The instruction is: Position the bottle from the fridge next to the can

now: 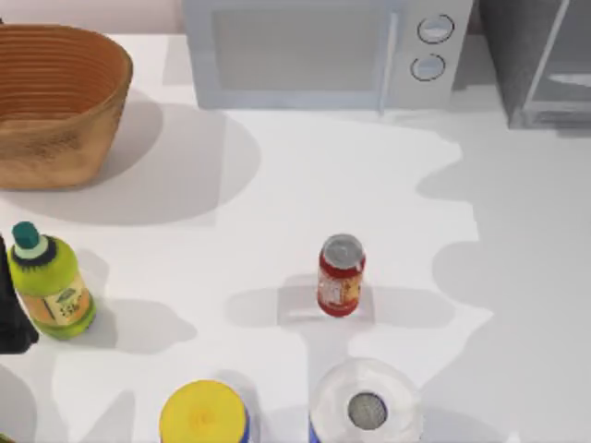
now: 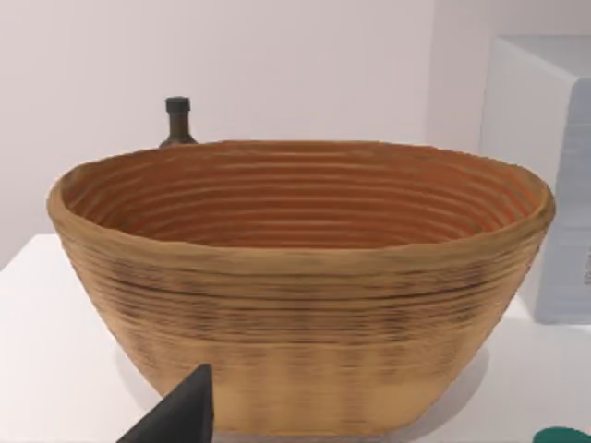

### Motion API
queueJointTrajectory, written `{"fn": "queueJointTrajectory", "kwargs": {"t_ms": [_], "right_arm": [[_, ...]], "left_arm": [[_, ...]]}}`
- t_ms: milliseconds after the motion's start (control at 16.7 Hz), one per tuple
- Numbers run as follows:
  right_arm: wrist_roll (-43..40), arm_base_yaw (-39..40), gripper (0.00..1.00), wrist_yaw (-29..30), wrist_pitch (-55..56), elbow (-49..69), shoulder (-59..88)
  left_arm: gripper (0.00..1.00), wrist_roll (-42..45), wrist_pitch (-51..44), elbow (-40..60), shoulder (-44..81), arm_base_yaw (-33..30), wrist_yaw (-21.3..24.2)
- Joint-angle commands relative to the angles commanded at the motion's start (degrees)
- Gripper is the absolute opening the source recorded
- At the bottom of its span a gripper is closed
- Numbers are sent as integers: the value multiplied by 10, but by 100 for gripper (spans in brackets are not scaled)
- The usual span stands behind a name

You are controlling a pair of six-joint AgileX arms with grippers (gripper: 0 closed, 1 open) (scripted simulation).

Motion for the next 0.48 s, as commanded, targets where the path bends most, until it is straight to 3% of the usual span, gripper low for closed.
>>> {"fn": "queueJointTrajectory", "kwargs": {"t_ms": [240, 480], "right_arm": [[0, -14, 0, -16, 47, -124, -80], [0, -18, 0, -21, 63, -154, -106]], "left_arm": [[100, 0, 0, 0, 0, 0, 0], [100, 0, 0, 0, 0, 0, 0]]}}
